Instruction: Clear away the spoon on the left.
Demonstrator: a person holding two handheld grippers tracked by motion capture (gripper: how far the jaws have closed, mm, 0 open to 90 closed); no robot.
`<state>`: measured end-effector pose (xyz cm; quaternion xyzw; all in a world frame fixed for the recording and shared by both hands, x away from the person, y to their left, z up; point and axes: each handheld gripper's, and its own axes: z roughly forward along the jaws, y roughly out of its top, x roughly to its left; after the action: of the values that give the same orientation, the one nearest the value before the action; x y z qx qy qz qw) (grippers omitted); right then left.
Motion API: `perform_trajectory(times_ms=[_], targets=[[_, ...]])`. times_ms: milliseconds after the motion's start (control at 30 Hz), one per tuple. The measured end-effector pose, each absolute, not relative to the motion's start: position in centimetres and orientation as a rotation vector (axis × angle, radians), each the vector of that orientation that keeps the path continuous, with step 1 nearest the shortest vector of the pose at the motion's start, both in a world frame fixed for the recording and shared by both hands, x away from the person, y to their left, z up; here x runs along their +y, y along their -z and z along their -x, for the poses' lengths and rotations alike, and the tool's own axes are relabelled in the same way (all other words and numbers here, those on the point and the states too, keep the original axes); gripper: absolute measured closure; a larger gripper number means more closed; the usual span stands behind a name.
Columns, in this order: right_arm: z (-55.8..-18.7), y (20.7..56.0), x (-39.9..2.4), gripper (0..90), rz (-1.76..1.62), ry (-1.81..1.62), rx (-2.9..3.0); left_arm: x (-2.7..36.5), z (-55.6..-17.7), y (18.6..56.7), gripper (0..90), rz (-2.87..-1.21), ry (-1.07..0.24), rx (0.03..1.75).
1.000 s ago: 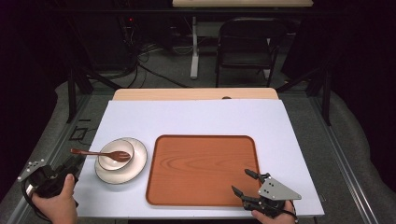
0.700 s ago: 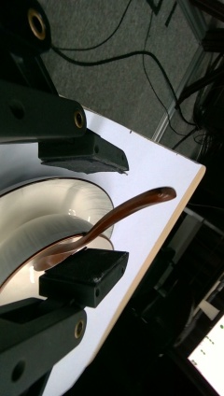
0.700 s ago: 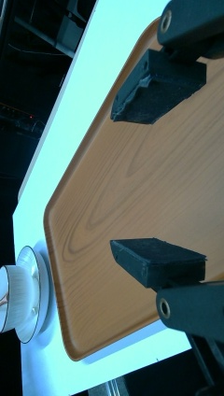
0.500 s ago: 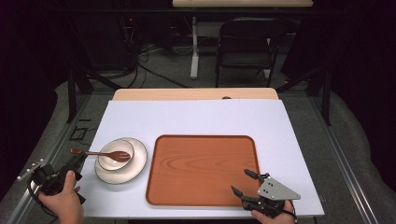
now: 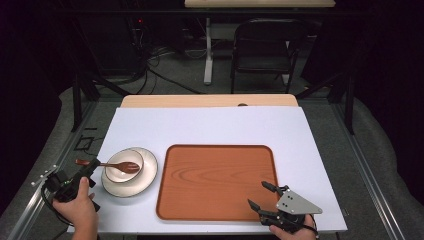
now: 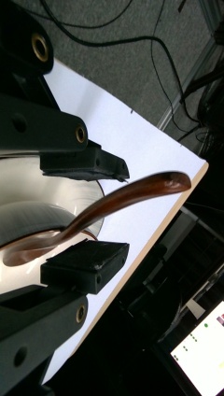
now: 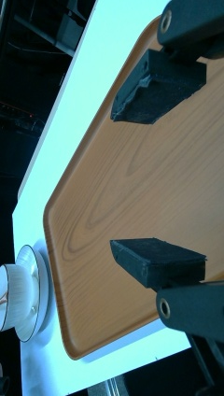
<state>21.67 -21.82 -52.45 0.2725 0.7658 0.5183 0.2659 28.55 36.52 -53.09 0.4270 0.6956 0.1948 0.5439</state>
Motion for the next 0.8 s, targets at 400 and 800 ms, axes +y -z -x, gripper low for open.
perform_trajectory(times_ms=[400, 800], targets=[[-21.71, 52.49, -21.83, 31.4, -0.739, -1.400, 2.071, 36.32, -28.74, 53.52, 72.2, -0.984, -0.472, 1.652], [-21.70, 52.48, -21.81, 31.5, -0.738, -1.398, 2.071, 36.23, -28.00, 53.06, 79.2, -0.969, -0.466, 1.589]])
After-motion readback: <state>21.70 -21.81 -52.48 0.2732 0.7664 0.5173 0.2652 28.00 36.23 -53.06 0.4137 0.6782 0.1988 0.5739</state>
